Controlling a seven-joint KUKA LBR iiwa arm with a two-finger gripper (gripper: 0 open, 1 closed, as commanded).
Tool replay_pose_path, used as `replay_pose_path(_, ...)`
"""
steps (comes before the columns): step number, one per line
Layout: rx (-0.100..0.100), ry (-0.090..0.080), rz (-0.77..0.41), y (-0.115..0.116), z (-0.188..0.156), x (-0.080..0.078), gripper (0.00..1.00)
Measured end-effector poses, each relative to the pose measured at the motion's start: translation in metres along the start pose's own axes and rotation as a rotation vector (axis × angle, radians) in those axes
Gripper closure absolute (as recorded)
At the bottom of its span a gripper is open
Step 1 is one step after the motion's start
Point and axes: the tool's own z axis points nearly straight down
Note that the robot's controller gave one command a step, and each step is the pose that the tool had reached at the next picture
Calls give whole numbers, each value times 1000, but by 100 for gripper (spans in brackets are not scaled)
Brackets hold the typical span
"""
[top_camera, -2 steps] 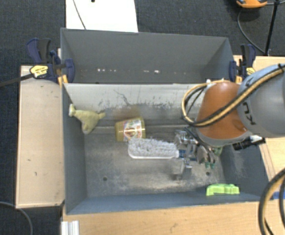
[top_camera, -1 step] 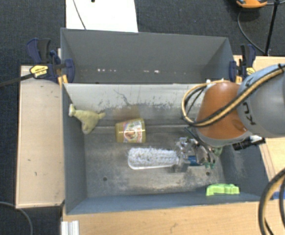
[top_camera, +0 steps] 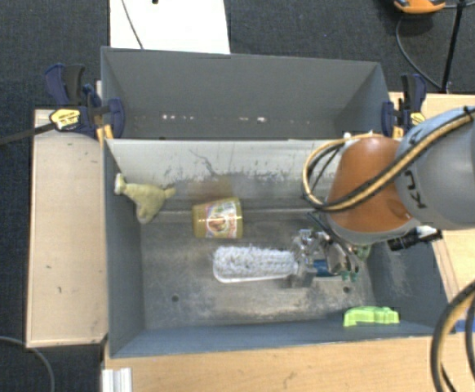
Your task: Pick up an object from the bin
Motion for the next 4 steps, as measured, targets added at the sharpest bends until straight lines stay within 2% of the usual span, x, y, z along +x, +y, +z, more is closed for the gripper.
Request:
replay_pose_path(1, 0, 9, 26, -15, -48, 6, 100)
replay_pose_path(2, 0, 4, 49, -6, -97, 34, 100)
replay_pose_path(3, 1, 0, 18, -49, -99, -30, 0)
replay_pose_path(4, 0, 0, 18, -49, -99, -30, 0)
